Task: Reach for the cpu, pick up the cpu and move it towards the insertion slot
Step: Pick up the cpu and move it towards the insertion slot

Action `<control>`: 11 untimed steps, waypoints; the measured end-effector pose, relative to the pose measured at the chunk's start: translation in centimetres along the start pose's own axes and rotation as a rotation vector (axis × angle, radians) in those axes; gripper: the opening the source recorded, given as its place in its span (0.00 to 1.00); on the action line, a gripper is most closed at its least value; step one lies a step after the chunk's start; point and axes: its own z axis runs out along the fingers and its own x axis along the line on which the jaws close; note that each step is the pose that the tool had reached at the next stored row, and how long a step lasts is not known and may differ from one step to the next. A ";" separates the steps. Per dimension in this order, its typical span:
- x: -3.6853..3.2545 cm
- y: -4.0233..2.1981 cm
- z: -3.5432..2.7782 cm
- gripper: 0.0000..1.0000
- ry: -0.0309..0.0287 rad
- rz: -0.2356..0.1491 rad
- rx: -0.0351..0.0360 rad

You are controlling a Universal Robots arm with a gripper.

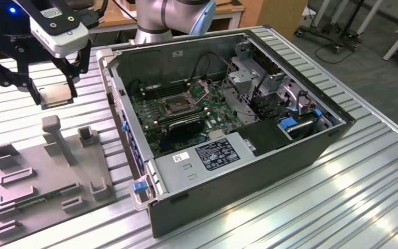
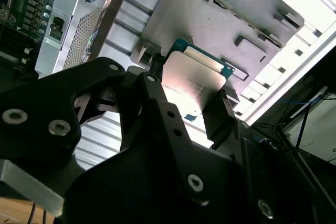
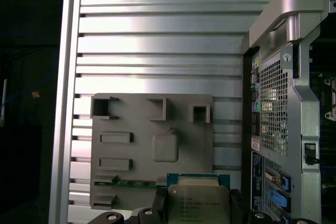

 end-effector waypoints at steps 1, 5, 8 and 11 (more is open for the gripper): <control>-0.09 0.00 0.00 0.55 0.0000 0.000 0.0000; -0.44 -0.01 0.00 0.55 0.0000 0.000 0.0000; -0.66 -0.01 -0.01 0.55 0.0000 0.000 0.0000; -0.90 -0.02 -0.01 0.55 0.0000 0.000 0.0000</control>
